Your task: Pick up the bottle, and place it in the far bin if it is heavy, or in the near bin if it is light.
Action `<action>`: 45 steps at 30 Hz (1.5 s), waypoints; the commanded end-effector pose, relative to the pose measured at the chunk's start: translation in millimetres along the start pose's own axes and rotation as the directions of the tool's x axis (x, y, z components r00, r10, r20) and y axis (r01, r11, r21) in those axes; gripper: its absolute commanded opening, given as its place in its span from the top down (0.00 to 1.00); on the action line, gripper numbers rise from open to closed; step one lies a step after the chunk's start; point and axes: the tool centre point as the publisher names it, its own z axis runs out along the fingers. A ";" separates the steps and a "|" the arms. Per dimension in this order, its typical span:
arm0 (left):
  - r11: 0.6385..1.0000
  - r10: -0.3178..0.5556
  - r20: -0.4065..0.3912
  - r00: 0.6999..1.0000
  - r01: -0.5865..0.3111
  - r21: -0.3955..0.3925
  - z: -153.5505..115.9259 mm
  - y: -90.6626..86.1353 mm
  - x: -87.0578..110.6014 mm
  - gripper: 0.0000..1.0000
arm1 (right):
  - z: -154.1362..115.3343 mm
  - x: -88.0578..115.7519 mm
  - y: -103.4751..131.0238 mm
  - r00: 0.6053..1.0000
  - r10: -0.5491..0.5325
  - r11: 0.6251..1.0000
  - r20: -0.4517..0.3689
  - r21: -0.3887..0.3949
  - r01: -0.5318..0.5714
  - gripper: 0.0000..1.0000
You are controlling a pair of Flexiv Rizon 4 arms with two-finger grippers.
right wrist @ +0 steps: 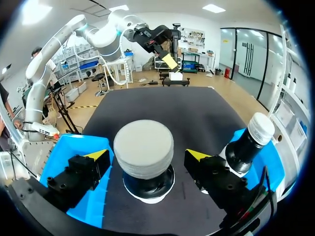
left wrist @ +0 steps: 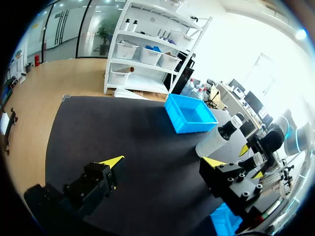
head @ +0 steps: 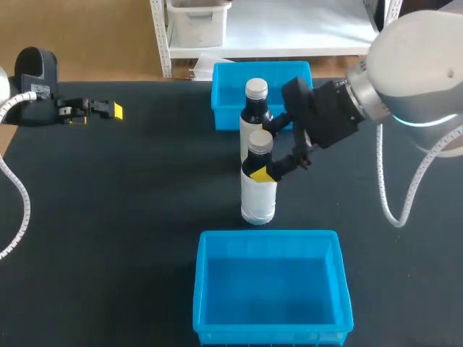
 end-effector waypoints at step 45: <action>1.000 0.000 0.000 1.000 0.000 0.000 0.0 0.0 0.0 0.00 | 1.4 -2.2 3.7 1.000 0.000 1.000 0.017 -0.015 0.000 1.00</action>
